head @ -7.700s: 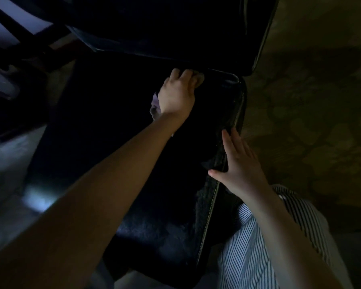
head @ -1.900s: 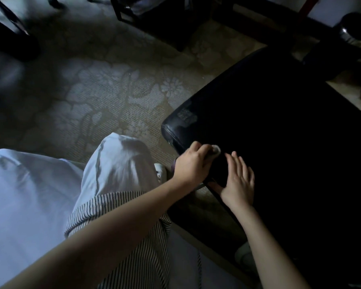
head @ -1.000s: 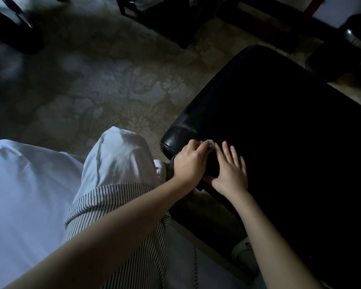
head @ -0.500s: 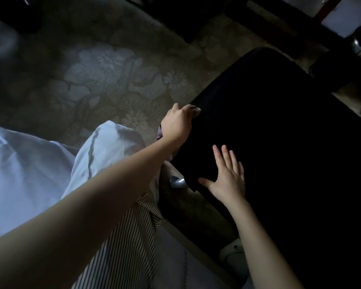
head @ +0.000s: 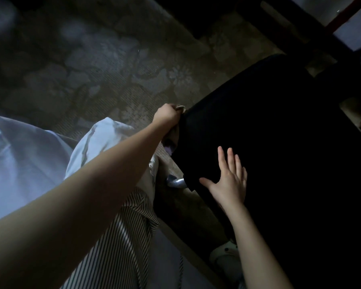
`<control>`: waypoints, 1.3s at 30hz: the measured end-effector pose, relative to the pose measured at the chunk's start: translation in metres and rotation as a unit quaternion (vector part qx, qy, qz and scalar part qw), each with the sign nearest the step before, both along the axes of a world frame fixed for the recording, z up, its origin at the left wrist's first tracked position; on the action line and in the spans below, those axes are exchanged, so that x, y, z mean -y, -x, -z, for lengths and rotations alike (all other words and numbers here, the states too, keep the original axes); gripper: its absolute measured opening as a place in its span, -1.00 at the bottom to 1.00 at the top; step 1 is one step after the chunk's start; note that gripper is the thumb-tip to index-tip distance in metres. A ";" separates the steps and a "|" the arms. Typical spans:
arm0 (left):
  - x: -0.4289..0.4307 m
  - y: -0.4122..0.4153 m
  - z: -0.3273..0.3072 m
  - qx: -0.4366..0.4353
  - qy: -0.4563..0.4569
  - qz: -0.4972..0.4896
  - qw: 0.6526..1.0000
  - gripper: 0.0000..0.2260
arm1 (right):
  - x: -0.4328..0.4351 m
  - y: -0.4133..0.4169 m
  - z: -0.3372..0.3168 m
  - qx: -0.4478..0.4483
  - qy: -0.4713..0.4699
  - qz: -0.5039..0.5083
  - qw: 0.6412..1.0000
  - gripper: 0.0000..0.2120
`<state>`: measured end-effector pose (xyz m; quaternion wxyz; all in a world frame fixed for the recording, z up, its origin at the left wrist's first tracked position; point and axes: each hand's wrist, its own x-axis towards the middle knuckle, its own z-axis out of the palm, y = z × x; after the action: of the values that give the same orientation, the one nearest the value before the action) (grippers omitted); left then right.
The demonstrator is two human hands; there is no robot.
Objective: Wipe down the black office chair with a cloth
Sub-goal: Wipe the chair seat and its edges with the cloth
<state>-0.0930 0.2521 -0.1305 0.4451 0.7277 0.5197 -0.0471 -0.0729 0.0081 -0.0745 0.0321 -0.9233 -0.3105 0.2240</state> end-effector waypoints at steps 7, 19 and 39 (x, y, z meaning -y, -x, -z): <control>0.056 0.025 -0.034 0.038 -0.158 0.014 0.987 -0.74 | -0.003 0.007 0.000 0.040 0.001 0.017 0.999 -0.10; 0.113 0.046 -0.037 0.252 -0.215 0.020 0.943 -0.72 | -0.015 0.000 -0.002 0.019 0.006 0.029 0.999 -0.12; 0.052 0.029 -0.002 0.300 0.116 -0.375 0.869 -0.59 | -0.036 -0.013 0.006 0.005 -0.025 0.065 0.998 -0.08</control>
<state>-0.1222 0.1998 -0.1285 0.6450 0.4002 0.5858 0.2841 -0.0602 0.0443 -0.0808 0.0680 -0.9415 -0.2555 0.2088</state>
